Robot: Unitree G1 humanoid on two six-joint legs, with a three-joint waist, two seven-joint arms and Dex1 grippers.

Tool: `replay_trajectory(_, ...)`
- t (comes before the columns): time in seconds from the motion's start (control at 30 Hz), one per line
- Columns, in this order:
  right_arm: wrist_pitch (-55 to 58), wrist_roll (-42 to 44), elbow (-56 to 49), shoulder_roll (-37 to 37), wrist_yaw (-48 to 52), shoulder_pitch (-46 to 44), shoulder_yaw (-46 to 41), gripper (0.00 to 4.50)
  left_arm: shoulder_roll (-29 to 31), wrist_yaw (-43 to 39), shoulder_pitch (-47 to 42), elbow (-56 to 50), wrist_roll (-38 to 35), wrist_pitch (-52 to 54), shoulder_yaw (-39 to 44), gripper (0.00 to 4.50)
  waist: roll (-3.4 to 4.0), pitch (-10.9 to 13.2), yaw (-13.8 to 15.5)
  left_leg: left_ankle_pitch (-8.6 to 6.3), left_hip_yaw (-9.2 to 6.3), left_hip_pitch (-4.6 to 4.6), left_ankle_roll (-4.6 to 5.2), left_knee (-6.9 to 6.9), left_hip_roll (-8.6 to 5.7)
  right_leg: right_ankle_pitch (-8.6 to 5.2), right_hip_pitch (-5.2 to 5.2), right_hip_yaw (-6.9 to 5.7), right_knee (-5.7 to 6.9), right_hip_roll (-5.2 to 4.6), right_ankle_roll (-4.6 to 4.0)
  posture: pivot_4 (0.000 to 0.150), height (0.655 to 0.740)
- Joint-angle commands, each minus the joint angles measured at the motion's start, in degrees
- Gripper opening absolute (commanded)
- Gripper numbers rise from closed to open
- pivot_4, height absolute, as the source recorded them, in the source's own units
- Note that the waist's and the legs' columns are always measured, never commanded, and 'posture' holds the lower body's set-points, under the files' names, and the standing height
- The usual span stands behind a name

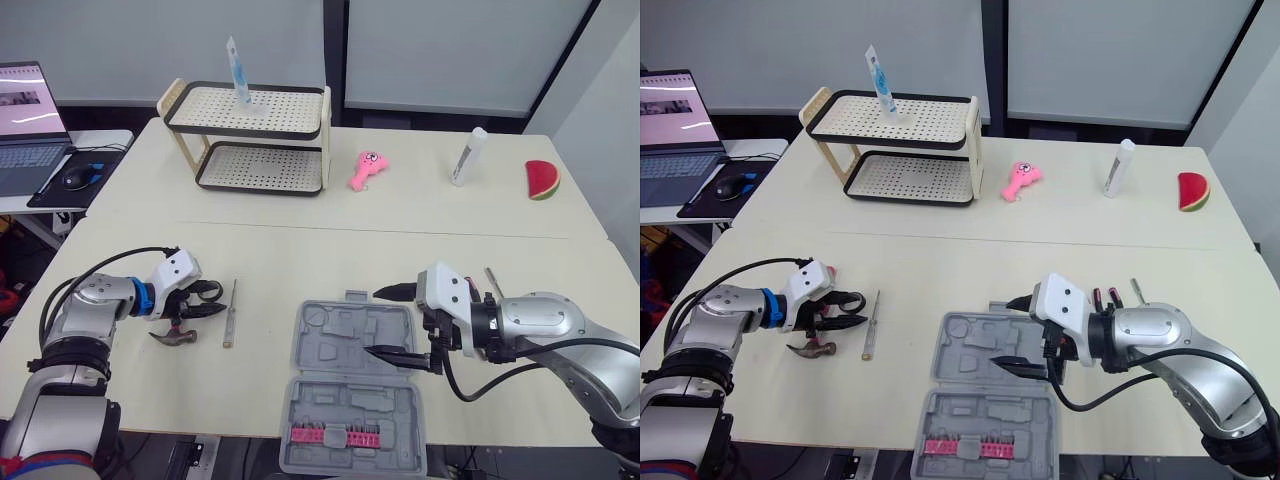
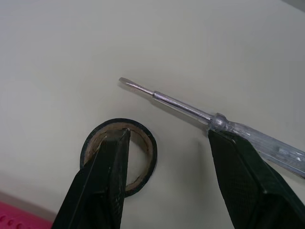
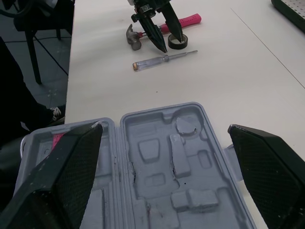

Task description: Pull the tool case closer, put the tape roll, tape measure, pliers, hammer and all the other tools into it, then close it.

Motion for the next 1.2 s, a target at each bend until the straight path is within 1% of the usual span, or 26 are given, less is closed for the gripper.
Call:
replay_trajectory(0.03, -0.65, 0.10, -2.13, -0.56, 0.19, 0.07, -1.00, 4.50, 0.31, 0.66, -1.04, 0.56, 1.21, -1.27, -0.41, 2.05, 0.00, 0.00, -0.02, 0.00, 0.00, 0.00, 0.00, 0.00, 0.00, 0.00, 0.00, 0.01, 0.00, 0.00, 0.00, 0.150, 0.7350)
replay_trajectory(0.23, -0.45, 0.33, -2.34, -0.61, 0.14, 0.01, -1.12, 4.50, 0.05, 1.03, -0.81, -1.16, 1.64, -0.22, -0.90, 0.13, 0.00, 0.00, 0.02, 0.00, -0.01, 0.01, 0.00, 0.00, 0.00, 0.00, 0.00, 0.00, 0.04, 0.00, 0.00, 0.150, 0.7350)
replay_trajectory(0.27, -0.30, 0.43, -2.36, -0.57, 0.07, -0.16, -1.17, 4.50, 0.16, 0.88, -0.66, -2.08, 1.61, 0.24, -0.94, 0.03, 0.00, 0.00, 0.02, 0.00, -0.01, 0.01, 0.00, 0.01, 0.00, 0.00, 0.00, 0.00, 0.04, 0.00, 0.00, 0.150, 0.7350)
replay_trajectory(0.43, 0.12, 0.75, -2.67, -0.33, -0.37, -0.38, -1.36, 4.50, 1.26, -0.02, 0.34, -8.49, 0.46, 4.49, -0.14, 0.03, 0.00, 0.00, 0.03, 0.01, -0.02, 0.01, 0.00, 0.02, 0.00, 0.00, 0.01, 0.00, 0.06, 0.00, 0.00, 0.150, 0.7350)
replay_trajectory(0.6, 1.11, 1.42, -3.55, -0.01, -1.25, -0.20, -2.02, 4.50, 4.99, -1.06, 1.11, -18.81, -3.47, 11.42, 3.37, 0.03, 0.00, 0.00, -0.09, 0.01, -0.03, 0.00, 0.00, 0.02, 0.02, 0.00, -0.01, 0.01, 0.09, 0.01, 0.00, 0.150, 0.7350)
replay_trajectory(0.7, 1.56, 1.71, -4.09, 0.00, -1.82, 0.44, -2.62, 4.50, 7.09, -2.88, 2.70, -27.78, -6.71, 17.77, 4.66, 0.03, 0.00, 0.00, -0.09, 0.01, -0.03, 0.01, 0.00, 0.02, 0.02, -0.01, -0.01, 0.01, 0.09, 0.02, 0.00, 0.150, 0.7350)
replay_trajectory(0.77, 1.59, 1.77, -4.35, -0.28, -1.97, 0.92, -2.97, 4.50, 8.17, -4.69, 4.72, -35.27, -9.11, 22.90, 4.60, 0.03, 0.00, -0.01, -0.07, 0.01, -0.01, 0.00, 0.00, 0.01, 0.02, -0.01, 0.00, 0.04, 0.09, 0.01, 0.00, 0.150, 0.7350)
replay_trajectory(0.8, 1.61, 1.70, -4.50, -0.63, -1.98, 1.34, -3.34, 4.50, 8.19, -5.24, 5.96, -40.64, -10.93, 26.46, 4.16, 0.03, 0.01, -0.01, -0.06, 0.01, 0.00, 0.01, 0.00, 0.02, 0.02, -0.01, 0.00, 0.05, 0.08, 0.00, 0.00, 0.150, 0.7350)
replay_trajectory(0.9, 2.00, 1.65, -4.93, -1.68, -1.91, 2.50, -4.56, 4.50, 6.65, -4.55, 7.63, -53.37, -15.47, 36.45, 2.32, 0.03, 0.01, -0.01, 0.29, 0.01, 0.01, 0.00, -0.01, 0.03, 0.01, -0.01, 0.01, 0.05, 0.08, -0.01, 0.00, 0.150, 0.7350)
replay_trajectory(1.03, 2.95, 1.63, -5.64, -3.39, -1.80, 4.03, -5.65, 4.50, 3.69, -2.20, 9.20, -62.05, -18.75, 43.71, -0.17, 0.03, 0.00, -0.02, 0.17, 0.01, -0.01, 0.01, 0.00, 0.07, 0.01, -0.01, 0.05, 0.03, 0.10, 0.00, 0.00, 0.150, 0.7350)
replay_trajectory(1.1, 3.40, 1.63, -5.93, -4.03, -1.92, 4.64, -6.03, 4.50, 2.41, -1.23, 10.08, -64.27, -19.76, 45.64, -1.13, 0.03, 0.00, -0.02, 0.06, 0.01, 0.01, 0.06, 0.00, 0.06, 0.01, -0.01, 0.05, 0.07, 0.12, 0.01, 0.00, 0.150, 0.7350)
replay_trajectory(1.2, 4.74, 1.13, -6.12, -4.60, -2.99, 5.28, -6.05, 4.50, -0.39, -0.03, 12.37, -62.03, -18.16, 42.54, -3.86, 0.03, 0.00, -0.02, -0.31, 0.01, 0.04, 0.19, 0.00, 0.03, 0.01, -0.01, 0.06, 0.20, 0.15, 0.07, -0.01, 0.150, 0.7350)
